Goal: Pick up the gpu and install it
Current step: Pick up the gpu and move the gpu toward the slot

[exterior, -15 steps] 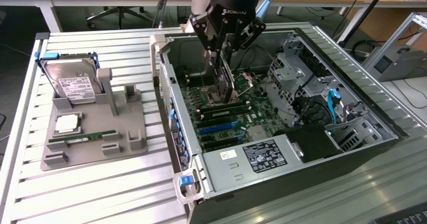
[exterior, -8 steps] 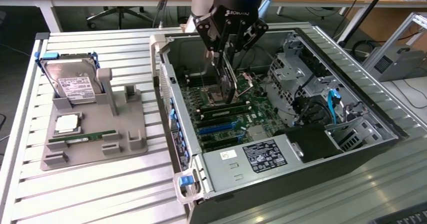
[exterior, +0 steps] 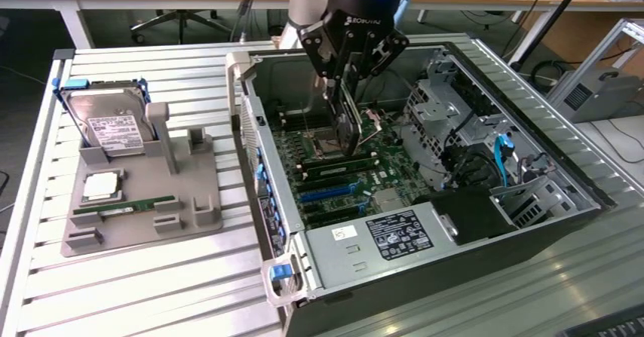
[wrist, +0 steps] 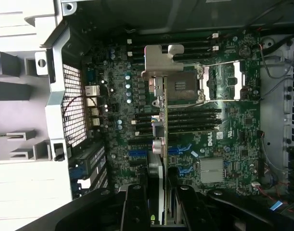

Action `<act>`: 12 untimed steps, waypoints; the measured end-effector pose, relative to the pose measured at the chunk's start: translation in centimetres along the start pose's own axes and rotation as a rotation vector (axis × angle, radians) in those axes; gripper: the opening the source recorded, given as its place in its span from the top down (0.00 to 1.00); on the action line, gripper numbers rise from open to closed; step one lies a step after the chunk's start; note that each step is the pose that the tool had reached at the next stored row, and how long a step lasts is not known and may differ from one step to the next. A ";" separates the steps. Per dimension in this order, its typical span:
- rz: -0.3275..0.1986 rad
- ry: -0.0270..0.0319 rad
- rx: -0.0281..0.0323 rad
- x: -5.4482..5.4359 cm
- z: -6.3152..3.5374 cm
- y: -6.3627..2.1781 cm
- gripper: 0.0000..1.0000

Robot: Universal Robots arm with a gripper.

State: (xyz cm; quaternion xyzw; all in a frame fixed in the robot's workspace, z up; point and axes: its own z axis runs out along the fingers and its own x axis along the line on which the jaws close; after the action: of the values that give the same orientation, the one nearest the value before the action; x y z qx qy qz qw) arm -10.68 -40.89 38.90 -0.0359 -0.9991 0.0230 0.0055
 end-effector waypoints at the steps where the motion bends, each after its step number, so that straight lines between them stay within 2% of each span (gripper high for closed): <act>1: 0.000 0.0000 0.0001 -0.1 0.02 0.01 0.73; 12: 0.000 -0.0001 0.0017 -0.8 0.15 0.07 0.73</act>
State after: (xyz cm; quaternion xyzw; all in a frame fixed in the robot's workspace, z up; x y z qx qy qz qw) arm -9.86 -40.89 38.74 -0.0360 -0.9991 0.0239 0.0055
